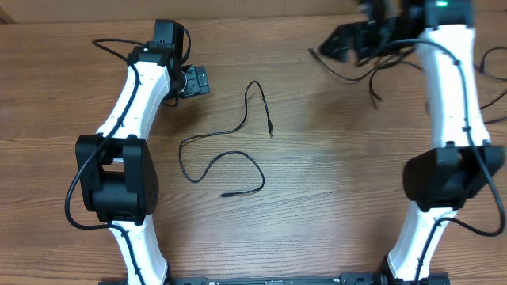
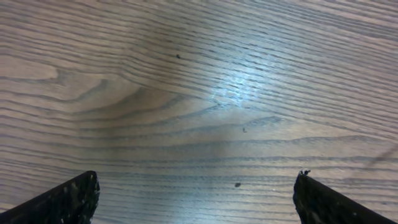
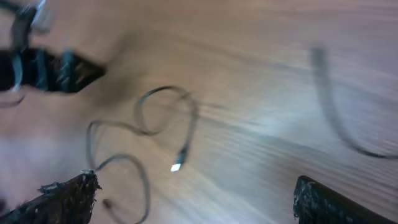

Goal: Untangle cables
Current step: 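Move the right gripper over the separated cables at the upper right, then swing the right gripper left and lower it onto the centre black cable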

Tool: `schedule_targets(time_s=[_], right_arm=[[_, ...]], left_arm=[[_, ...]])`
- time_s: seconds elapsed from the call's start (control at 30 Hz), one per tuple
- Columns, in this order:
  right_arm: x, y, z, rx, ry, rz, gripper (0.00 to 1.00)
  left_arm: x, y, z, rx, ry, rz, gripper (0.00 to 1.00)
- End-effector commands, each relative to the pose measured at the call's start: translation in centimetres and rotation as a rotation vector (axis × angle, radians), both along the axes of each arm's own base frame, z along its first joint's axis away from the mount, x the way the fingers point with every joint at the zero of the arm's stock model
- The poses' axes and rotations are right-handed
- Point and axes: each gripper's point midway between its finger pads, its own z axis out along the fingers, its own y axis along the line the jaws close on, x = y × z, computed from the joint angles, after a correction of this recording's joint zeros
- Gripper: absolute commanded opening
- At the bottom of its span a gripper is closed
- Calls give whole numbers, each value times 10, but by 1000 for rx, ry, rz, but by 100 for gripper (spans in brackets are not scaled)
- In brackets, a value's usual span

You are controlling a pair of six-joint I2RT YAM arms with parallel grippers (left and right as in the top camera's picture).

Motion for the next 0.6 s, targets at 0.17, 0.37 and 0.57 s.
schedule_targets(time_s=[0.17,0.37,0.57], right_arm=[[-43,92,-1,1,32,203,100],[-60,121,-16,-132,83,133,100],[-82,154,-17,-129,145,101,100]], left_arm=[[1,13,-6,91,11,-15,100],[3,17,-5,112,1,-7,100],[-1,36,-5,179,35,-122,100]])
